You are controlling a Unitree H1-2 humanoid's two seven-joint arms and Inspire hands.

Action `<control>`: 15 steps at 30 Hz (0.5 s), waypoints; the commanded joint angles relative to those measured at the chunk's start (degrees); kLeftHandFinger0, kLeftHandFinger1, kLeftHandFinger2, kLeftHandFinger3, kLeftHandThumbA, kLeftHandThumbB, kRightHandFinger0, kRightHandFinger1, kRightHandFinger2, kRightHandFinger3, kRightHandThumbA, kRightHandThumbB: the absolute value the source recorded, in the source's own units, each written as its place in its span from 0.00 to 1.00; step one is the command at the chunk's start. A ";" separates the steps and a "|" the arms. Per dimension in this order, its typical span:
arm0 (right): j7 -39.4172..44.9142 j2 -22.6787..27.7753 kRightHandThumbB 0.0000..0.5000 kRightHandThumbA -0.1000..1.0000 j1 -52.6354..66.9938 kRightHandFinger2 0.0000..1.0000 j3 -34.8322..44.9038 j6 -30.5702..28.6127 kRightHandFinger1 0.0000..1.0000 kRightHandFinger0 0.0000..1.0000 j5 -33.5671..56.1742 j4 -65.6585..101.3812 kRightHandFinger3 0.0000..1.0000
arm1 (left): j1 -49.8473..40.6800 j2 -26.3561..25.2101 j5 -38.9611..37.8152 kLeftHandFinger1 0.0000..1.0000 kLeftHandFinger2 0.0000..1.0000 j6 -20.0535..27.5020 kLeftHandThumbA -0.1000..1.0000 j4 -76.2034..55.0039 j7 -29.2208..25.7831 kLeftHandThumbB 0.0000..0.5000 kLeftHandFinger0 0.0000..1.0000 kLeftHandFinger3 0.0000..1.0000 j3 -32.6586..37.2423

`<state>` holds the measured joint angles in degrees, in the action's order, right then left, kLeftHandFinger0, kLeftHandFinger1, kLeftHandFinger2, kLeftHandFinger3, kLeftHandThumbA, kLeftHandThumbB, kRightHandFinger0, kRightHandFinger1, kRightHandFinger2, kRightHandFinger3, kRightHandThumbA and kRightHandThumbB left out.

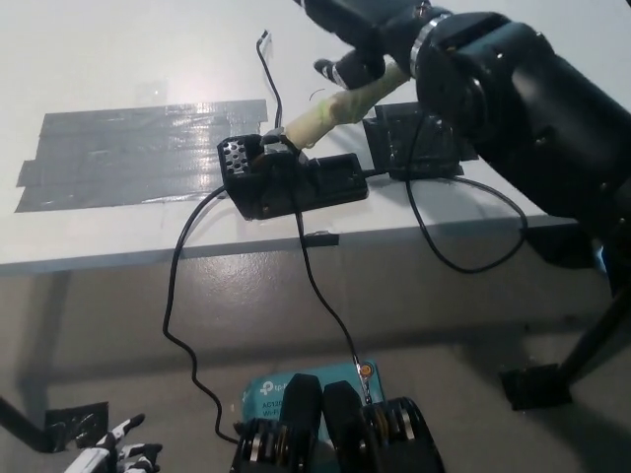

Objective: The robot uses its right hand to grab the soldering gun kept on the middle of the table and pulls it out of its base and keep it on the right side of the base

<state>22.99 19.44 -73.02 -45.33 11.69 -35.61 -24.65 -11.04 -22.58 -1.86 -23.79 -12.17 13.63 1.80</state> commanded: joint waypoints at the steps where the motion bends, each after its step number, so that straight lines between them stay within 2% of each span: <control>1: 3.60 -0.29 0.82 0.70 -2.26 1.00 -1.11 2.32 1.00 1.00 -7.00 -2.41 1.00 | 0.35 -1.45 0.73 0.73 0.80 -0.53 0.56 -1.91 1.08 0.49 0.57 0.96 0.38; 3: 4.74 -0.12 0.83 0.73 -1.26 1.00 -0.91 4.27 1.00 1.00 -7.34 -2.76 1.00 | 0.55 -1.26 0.41 0.72 0.78 0.13 0.56 -1.72 1.44 0.53 0.56 0.94 0.76; 5: 5.38 -0.14 0.83 0.78 -0.06 1.00 -0.56 5.39 1.00 1.00 -7.91 -3.38 1.00 | 0.59 -1.02 0.05 0.71 0.77 -0.01 0.56 -1.82 1.45 0.54 0.56 0.93 0.72; 7: 6.22 -0.48 0.83 0.79 0.37 1.00 -0.05 5.91 1.00 1.00 -7.88 -3.68 1.00 | 0.59 -1.16 0.08 0.71 0.77 0.11 0.56 -1.96 1.56 0.53 0.56 0.92 0.65; 10: 7.01 -1.00 0.88 0.82 1.55 1.00 0.39 6.26 1.00 1.00 -7.71 -4.35 1.00 | 1.21 -1.65 -0.10 0.73 0.79 -0.38 0.58 -1.72 2.40 0.56 0.55 0.91 0.76; 12: 8.80 -1.27 0.85 0.82 1.78 1.00 1.03 6.82 1.00 1.00 -7.19 -4.42 1.00 | 1.48 -1.79 0.28 0.73 0.81 -0.67 0.58 -1.77 2.60 0.56 0.56 0.91 0.92; 13: 9.04 -1.47 0.90 0.85 2.19 1.00 0.89 6.80 1.00 1.00 -7.63 -4.56 1.00 | 1.47 -1.68 0.29 0.73 0.81 -0.97 0.58 -1.81 2.58 0.56 0.57 0.90 0.87; 14: 9.42 -1.60 0.90 0.86 2.33 1.00 0.80 6.99 1.00 1.00 -7.97 -4.67 1.00 | 1.47 -1.68 0.36 0.73 0.80 -0.77 0.58 -1.67 2.59 0.56 0.57 0.90 0.89; 15: 10.11 -2.16 0.94 0.84 2.81 1.00 1.02 7.67 1.00 1.00 -7.61 -5.22 1.00 | 1.34 -1.60 0.29 0.73 0.79 -1.70 0.57 -2.49 2.59 0.53 0.58 0.90 0.92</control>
<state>29.79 18.27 -68.09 -45.83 16.38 -41.60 -29.28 -9.86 -22.64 -1.70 -24.26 -12.29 15.05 2.57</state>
